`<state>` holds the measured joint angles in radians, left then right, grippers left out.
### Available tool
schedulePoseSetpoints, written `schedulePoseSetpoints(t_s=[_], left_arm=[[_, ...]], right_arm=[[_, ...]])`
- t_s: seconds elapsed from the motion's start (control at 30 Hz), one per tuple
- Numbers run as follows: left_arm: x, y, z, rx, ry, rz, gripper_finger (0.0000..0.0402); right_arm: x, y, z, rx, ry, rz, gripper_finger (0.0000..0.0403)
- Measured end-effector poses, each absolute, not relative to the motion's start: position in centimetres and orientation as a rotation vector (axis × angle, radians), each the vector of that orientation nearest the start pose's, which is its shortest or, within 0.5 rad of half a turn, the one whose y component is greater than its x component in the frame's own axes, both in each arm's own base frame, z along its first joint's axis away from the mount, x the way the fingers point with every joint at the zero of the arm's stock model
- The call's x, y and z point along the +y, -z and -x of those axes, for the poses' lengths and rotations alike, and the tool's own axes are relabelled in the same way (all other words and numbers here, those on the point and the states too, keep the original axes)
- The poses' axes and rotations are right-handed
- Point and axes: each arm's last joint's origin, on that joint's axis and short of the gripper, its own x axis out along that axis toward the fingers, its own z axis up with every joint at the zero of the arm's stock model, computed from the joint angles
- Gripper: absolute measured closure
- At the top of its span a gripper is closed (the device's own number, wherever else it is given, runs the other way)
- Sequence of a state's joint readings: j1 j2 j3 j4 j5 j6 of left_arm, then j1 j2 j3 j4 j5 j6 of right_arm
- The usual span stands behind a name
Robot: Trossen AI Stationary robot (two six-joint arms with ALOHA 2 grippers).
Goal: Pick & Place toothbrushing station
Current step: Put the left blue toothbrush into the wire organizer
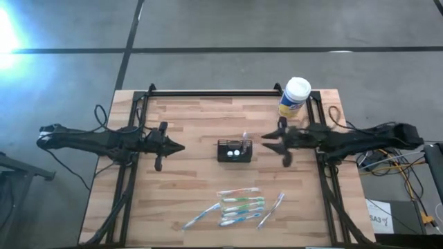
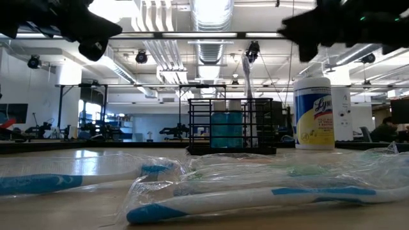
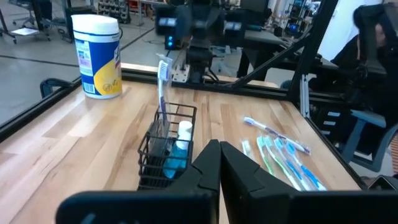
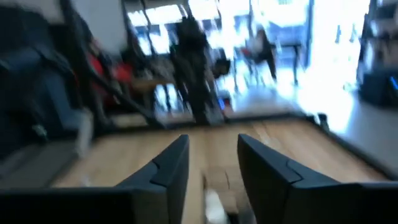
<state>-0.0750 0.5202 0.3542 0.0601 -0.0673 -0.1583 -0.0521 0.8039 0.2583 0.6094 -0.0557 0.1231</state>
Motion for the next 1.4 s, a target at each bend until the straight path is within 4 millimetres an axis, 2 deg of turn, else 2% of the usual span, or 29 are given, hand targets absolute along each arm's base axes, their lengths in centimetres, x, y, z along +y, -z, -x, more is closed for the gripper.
schedulePoseSetpoints(t_s=[0.1,0.33,0.47,0.67,0.97,1.07,1.17,1.23,1.3,1.4], left_arm=[[-0.8,-24.2,-13.8,0.121,-0.002,0.150,0.0397],[-0.7,-23.7,-13.7,0.166,-0.054,0.136,0.0398],[-0.7,-23.5,-13.8,0.182,-0.051,0.114,0.0399],[-0.7,-23.9,-13.8,0.150,-0.064,0.047,0.0400],[-0.5,-25.9,-12.5,0.038,-0.088,-0.035,0.0400],[-0.8,-27.3,-12.4,-0.002,-0.004,0.008,0.0400],[-1.5,-29.8,-13.3,0.005,0.093,0.048,0.0401],[-2.3,-31.5,-14.4,0.084,0.098,0.053,0.0401],[-3.4,-33.0,-16.1,0.202,0.067,0.068,0.0401],[-5.8,-33.0,-19.2,0.493,-0.042,0.073,0.0401]], right_arm=[[-0.2,-22.5,-15.4,-0.154,-0.048,-0.110,0.0311],[0.5,-20.5,-12.6,-0.186,-0.097,-0.108,0.0388],[0.6,-18.6,-11.9,-0.177,-0.100,-0.103,0.0394],[0.6,-18.6,-11.5,-0.180,-0.096,-0.052,0.0394],[0.6,-18.1,-11.3,-0.127,-0.094,-0.022,0.0394],[0.6,-18.0,-11.3,-0.113,-0.093,-0.018,0.0394],[0.6,-17.9,-11.3,-0.107,-0.092,-0.007,0.0394],[0.6,-17.8,-11.3,-0.100,-0.092,-0.007,0.0394],[0.6,-17.8,-11.3,-0.094,-0.092,-0.008,0.0394],[0.6,-17.8,-11.3,-0.093,-0.092,-0.007,0.0394]])
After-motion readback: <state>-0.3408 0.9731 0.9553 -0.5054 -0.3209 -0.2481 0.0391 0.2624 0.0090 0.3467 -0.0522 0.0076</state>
